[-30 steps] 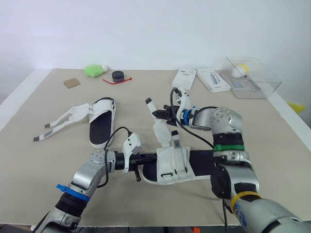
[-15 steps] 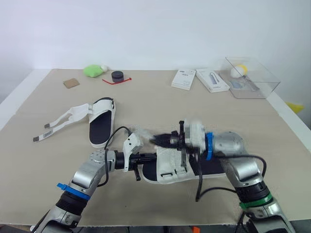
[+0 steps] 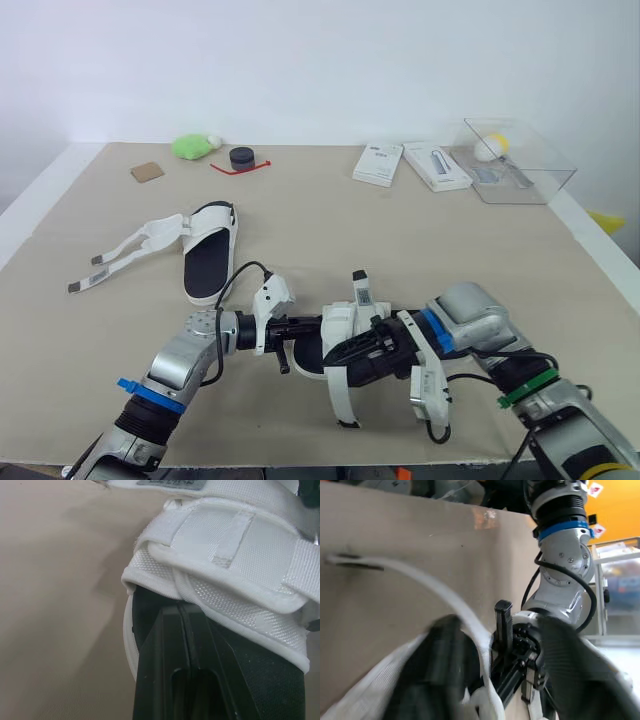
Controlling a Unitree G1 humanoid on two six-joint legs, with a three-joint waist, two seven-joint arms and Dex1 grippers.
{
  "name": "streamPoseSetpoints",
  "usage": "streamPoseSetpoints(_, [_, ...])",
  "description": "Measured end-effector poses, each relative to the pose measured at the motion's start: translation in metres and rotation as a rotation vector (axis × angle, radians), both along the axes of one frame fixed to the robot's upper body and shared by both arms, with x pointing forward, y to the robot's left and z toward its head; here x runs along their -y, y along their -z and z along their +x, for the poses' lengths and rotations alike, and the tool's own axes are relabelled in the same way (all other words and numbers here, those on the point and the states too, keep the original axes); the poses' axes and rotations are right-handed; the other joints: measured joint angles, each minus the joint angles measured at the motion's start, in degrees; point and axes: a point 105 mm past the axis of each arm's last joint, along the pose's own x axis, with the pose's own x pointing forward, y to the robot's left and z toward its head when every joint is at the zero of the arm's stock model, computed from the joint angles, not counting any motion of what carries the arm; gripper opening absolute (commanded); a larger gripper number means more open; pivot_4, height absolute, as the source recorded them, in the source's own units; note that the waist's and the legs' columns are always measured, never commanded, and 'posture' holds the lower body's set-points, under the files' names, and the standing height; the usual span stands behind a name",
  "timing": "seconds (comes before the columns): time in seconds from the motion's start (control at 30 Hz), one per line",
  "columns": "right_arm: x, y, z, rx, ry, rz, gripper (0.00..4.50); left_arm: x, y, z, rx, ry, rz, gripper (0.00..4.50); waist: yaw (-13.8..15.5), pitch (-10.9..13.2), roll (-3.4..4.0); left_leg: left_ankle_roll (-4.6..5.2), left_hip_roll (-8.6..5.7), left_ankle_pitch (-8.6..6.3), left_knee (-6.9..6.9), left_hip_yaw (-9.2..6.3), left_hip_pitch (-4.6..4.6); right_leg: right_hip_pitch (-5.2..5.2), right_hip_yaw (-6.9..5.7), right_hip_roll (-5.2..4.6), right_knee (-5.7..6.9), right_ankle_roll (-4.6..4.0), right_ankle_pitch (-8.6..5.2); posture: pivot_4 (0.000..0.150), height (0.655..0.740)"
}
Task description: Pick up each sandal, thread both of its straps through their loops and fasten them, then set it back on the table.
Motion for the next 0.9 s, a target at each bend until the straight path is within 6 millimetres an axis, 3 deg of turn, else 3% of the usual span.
streamPoseSetpoints(0.03, [0.003, -0.003, -0.001, 0.005, 0.008, -0.011, 4.48, 0.000, 0.000, 0.000, 0.000, 0.000, -0.001, 0.00, 0.06, 0.00, 0.01, -0.01, -0.04, -0.01, -0.01, 0.02, 0.00, 0.00, 0.00, -0.06, 0.00, 0.00, 0.00, 0.150, 0.7400])
streamPoseSetpoints(0.17, [0.019, -0.008, -0.011, -0.092, 0.104, -0.055, 4.48, 0.000, 0.001, -0.003, -0.001, 0.005, -0.003, 0.00, 0.35, -0.15, -0.08, -0.01, -0.10, -0.18, -0.07, 0.00, -0.01, 0.01, -0.03, -0.14, 0.01, -0.02, 0.00, 0.150, 0.7400])
streamPoseSetpoints(0.3, [0.037, -0.006, -0.026, -0.539, 0.400, -0.099, 4.48, 0.002, 0.003, -0.006, -0.011, 0.016, -0.005, 0.00, 0.50, -0.34, 0.05, -0.12, -0.14, -0.44, -0.01, 0.01, 0.00, 0.07, -0.06, -0.23, 0.00, -0.20, -0.16, 0.150, 0.7400])
streamPoseSetpoints(0.37, [0.036, -0.011, -0.033, -0.848, 0.547, -0.087, 4.48, 0.001, 0.004, -0.006, -0.016, 0.015, -0.001, 0.00, 0.37, -0.33, 0.11, -0.21, -0.07, -0.56, 0.03, 0.12, -0.06, 0.25, -0.09, -0.28, -0.02, -0.01, -0.35, 0.150, 0.7400])
streamPoseSetpoints(0.5, [0.031, -0.019, -0.044, -1.295, 0.716, -0.117, 4.48, 0.001, 0.005, -0.004, -0.020, 0.010, 0.001, 0.00, 0.33, -0.25, 0.09, -0.46, 0.17, -0.71, 0.13, 0.14, 0.06, 0.18, -0.45, -0.35, -0.14, -0.13, -1.06, 0.150, 0.7400])
streamPoseSetpoints(0.6, [0.038, -0.002, -0.048, -1.515, 0.895, -0.209, 4.48, 0.001, 0.004, -0.003, -0.019, 0.011, 0.001, 0.00, 0.35, -0.16, -0.10, -0.50, 0.21, -0.72, 0.20, 0.38, 0.01, -0.08, -0.73, -0.70, -0.15, -0.13, -1.06, 0.150, 0.7400])
streamPoseSetpoints(0.7, [0.040, 0.012, -0.051, -1.607, 0.996, -0.251, 4.48, 0.002, 0.004, -0.003, -0.018, 0.017, 0.000, 0.00, 0.41, -0.25, -0.28, -0.46, 0.18, -0.68, 0.28, 0.70, -0.04, -0.17, -0.88, -0.96, -0.15, -0.12, -1.04, 0.150, 0.7400])
streamPoseSetpoints(0.9, [0.027, 0.037, -0.052, -1.801, 1.094, -0.262, 4.48, 0.004, 0.004, -0.004, -0.018, 0.022, -0.003, 0.00, 0.48, -0.34, -0.30, -0.42, 0.16, -0.66, 0.29, 0.72, -0.04, -0.18, -0.87, -0.91, -0.10, 0.24, -0.84, 0.150, 0.7400])
